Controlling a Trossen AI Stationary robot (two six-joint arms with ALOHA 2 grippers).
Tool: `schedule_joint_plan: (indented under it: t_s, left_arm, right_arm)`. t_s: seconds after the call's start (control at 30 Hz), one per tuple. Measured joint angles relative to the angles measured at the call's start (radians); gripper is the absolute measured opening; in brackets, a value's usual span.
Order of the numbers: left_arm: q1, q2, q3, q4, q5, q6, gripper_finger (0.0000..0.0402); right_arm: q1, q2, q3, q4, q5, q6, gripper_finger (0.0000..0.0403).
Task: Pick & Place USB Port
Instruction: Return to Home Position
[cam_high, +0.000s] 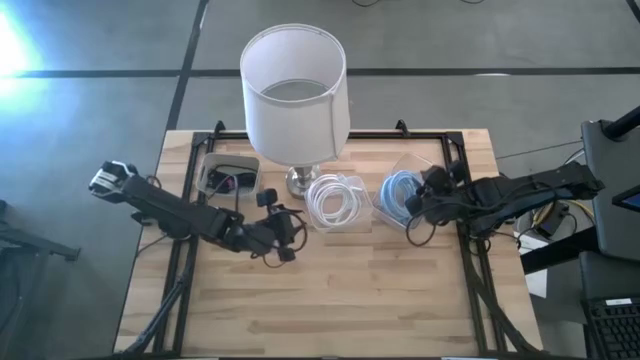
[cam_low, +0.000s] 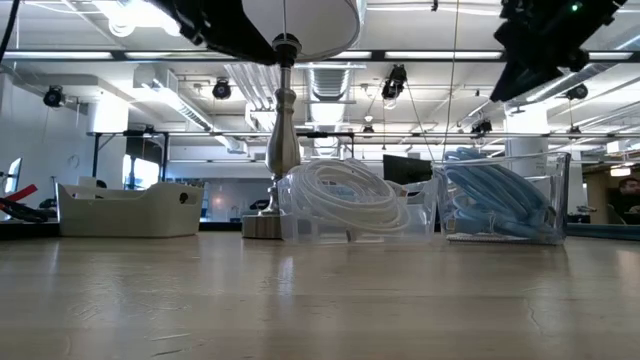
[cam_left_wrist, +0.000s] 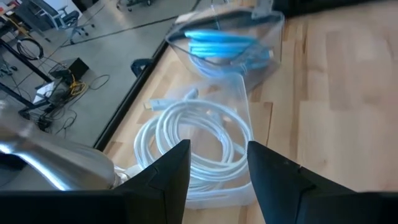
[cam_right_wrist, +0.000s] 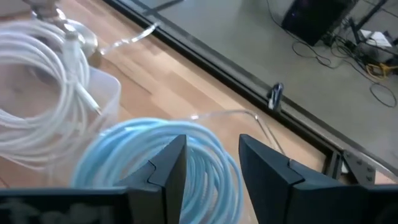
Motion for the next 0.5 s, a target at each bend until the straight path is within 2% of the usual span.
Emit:
schedule_joint_plan:
  t_s: [0.3, 0.5]
  left_arm:
    - [-0.028, -0.153, -0.006, -0.059, 0.003, -0.051, 0.0163]
    - [-0.040, -0.228, -0.008, -0.135, 0.003, -0.064, 0.0163]
  right_arm:
    - [0.000, 0.000, 0.104, 0.020, -0.002, -0.047, 0.0124]
    - [0.000, 0.000, 0.131, 0.156, -0.077, -0.253, 0.0108]
